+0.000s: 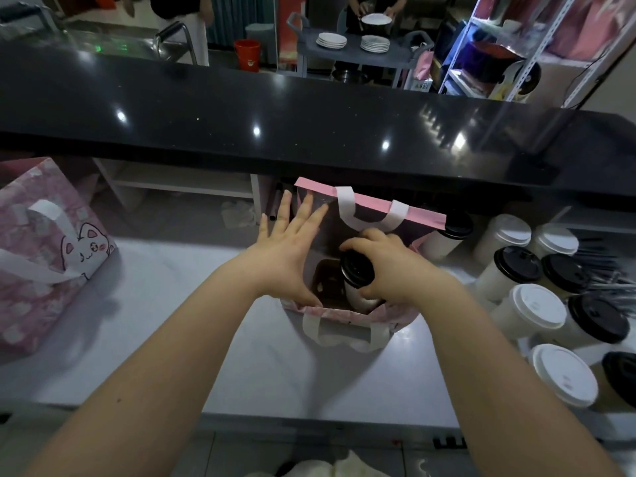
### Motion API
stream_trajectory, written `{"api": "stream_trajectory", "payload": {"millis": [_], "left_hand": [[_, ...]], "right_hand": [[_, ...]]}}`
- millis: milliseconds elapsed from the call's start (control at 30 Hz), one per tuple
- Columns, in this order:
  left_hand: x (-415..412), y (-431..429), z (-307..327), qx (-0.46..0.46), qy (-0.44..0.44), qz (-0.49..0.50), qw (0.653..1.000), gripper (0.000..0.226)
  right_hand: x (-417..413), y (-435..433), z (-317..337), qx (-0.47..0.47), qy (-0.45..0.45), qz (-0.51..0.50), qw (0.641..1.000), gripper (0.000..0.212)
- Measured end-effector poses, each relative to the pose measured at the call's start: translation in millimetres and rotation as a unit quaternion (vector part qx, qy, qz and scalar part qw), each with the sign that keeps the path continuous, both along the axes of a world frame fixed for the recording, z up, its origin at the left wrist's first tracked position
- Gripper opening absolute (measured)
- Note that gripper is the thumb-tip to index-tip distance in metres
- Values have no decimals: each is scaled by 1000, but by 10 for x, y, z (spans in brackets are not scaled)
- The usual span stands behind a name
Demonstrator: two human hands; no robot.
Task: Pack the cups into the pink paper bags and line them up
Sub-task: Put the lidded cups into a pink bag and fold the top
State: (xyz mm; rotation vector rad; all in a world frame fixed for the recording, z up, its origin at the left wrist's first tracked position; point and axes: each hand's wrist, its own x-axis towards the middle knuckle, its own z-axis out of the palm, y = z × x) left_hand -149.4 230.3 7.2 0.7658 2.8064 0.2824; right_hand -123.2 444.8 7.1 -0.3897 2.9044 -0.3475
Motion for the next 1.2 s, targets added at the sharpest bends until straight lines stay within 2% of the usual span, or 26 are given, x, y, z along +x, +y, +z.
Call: {"api": "stream_trajectory", "payload": {"millis": [67, 167, 500, 700, 900, 1033, 1200], "left_hand": [[22, -5, 2, 3, 2, -3, 1000, 149], [55, -15, -5, 7, -1, -9, 1000, 148], [81, -35, -51, 43, 13, -13, 999, 145], [105, -20, -79, 66, 15, -2, 998, 142], [171, -13, -142, 77, 30, 16, 996, 142], [201, -24, -174, 72, 32, 17, 997, 142], [204, 6, -217, 64, 38, 34, 997, 143]], "right_hand": [[-106, -90, -61, 35, -12, -4, 999, 87], [-288, -202, -114, 60, -1, -23, 998, 82], [-371, -251, -312, -49, -7, -48, 998, 88], [-273, -235, -433, -58, -20, -9, 998, 82], [-189, -291, -589, -22, 24, 23, 999, 89], [-183, -309, -788, 34, 10, 55, 998, 76], [-180, -254, -960, 37, -22, 51, 998, 68]]}}
